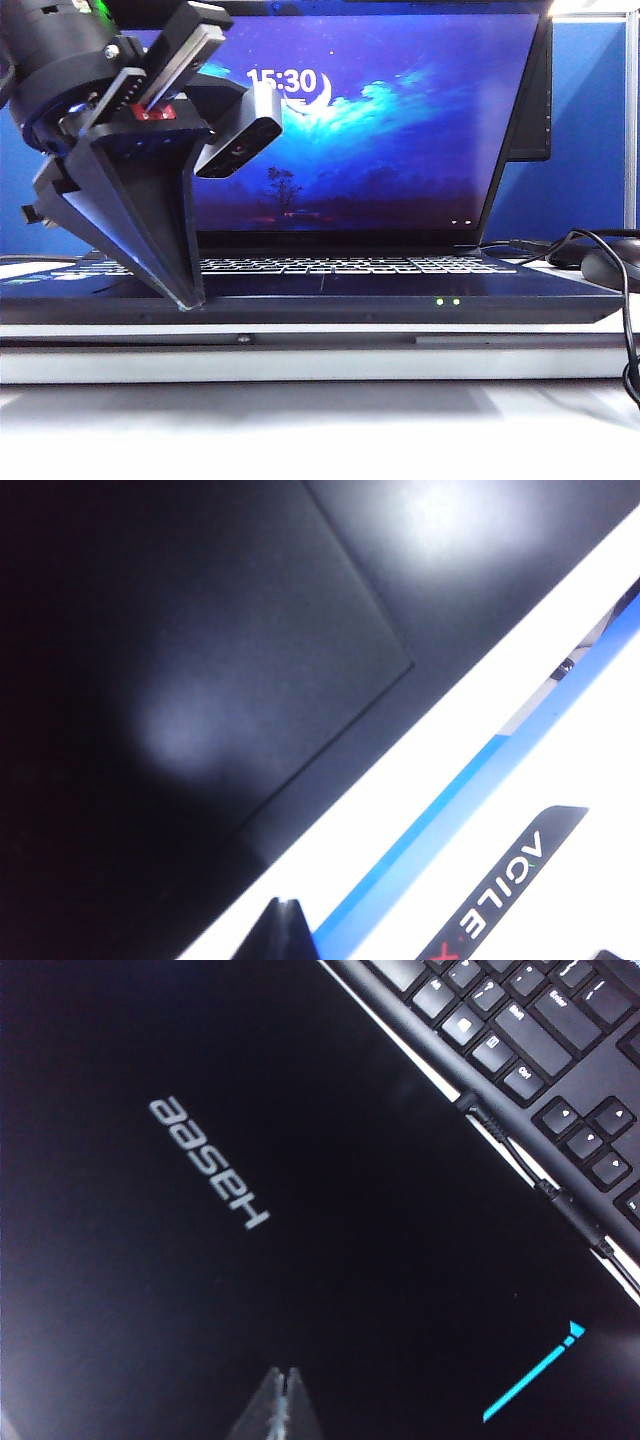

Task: Close the lid of the black laptop.

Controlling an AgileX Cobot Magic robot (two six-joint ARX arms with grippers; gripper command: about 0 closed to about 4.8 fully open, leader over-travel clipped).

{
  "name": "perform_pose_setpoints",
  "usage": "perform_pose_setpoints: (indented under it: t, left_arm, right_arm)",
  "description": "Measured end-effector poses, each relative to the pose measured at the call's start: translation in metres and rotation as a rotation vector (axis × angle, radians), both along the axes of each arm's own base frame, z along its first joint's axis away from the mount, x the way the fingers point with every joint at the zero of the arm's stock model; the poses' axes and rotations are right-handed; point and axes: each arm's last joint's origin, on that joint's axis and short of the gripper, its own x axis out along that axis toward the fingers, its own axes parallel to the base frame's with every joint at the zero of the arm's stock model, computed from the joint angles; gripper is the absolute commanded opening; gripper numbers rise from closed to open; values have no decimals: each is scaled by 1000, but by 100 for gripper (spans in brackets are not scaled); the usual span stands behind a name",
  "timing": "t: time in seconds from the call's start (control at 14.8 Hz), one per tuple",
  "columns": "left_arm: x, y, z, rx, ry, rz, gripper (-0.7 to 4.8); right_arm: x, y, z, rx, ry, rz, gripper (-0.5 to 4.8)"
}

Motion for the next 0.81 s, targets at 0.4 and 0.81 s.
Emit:
perform_pose_setpoints:
  t: [0.4,0.81]
  left_arm:
    - [-5,0,0,-48,85,-50,-5]
    - [-22,0,13,-47,29,-127,-5]
  right_arm:
    - [2,2,-8,-1,5,-6,-5]
    - [2,2,-6,6,3,-3,-5]
